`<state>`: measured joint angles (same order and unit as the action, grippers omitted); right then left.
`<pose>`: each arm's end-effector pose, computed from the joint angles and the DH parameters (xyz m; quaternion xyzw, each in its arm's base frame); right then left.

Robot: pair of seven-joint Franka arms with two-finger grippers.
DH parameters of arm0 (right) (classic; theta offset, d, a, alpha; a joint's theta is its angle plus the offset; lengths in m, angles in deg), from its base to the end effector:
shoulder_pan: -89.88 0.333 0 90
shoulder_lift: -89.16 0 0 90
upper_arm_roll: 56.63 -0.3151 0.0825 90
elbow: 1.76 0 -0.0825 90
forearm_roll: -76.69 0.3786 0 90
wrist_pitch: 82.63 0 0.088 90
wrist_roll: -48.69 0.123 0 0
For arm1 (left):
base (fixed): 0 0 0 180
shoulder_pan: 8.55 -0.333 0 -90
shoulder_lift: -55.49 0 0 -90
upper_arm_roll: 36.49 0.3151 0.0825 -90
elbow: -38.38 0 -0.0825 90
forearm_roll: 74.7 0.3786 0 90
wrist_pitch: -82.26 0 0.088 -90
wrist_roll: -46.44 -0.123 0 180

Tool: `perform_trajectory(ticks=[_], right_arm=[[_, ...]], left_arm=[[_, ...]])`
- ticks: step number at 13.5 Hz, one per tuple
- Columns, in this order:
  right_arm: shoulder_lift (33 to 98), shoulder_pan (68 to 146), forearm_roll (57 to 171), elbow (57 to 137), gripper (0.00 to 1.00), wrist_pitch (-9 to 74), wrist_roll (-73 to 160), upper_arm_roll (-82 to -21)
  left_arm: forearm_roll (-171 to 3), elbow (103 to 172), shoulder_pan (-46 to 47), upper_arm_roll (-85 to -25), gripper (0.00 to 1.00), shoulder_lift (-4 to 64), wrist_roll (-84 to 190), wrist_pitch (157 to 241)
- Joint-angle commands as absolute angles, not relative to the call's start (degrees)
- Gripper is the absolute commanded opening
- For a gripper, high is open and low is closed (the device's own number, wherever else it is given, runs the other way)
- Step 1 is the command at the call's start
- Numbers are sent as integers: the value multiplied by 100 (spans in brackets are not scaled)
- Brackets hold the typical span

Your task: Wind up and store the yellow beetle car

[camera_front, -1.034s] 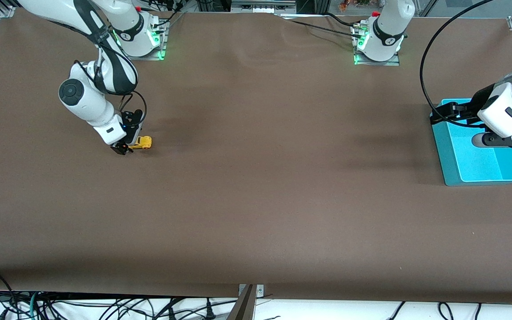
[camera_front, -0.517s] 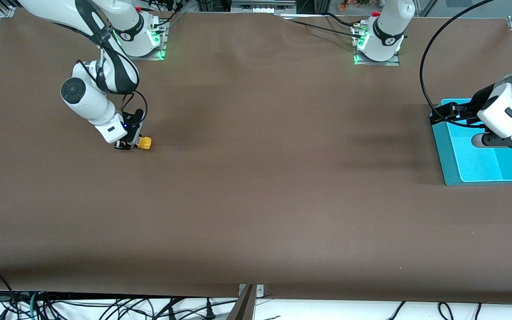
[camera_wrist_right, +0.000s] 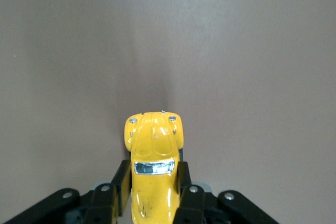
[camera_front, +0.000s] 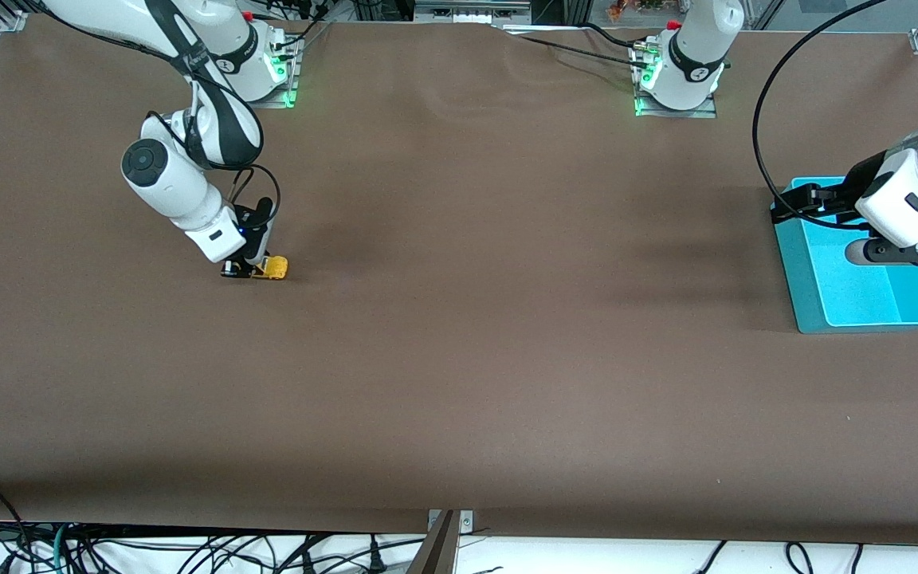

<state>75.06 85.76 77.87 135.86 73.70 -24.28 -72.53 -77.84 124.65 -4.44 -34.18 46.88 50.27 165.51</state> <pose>0.4962 0.1069 0.2135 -0.7473 -0.6619 -0.0576 0.0098 0.5738 -0.0268 0.5442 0.9944 0.0172 -0.1023 0.0194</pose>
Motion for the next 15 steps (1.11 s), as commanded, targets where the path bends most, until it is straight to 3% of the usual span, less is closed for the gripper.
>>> perform_trajectory(ticks=[1,4,15], right_arm=[[7142,8558,7784,13360,0,7337,-2487,-7298],[6833,8549,7775,13218,0,7513,-2514,-7297],[6947,8374,7775,13359,5,7478,-3586,-7262]], left_arm=[[-7734,12302,-459,-3430,100,4635,4952,16488],[-7734,12223,-451,-3430,100,4635,4961,16479],[-7725,12187,-433,-3430,100,4617,4917,16479]])
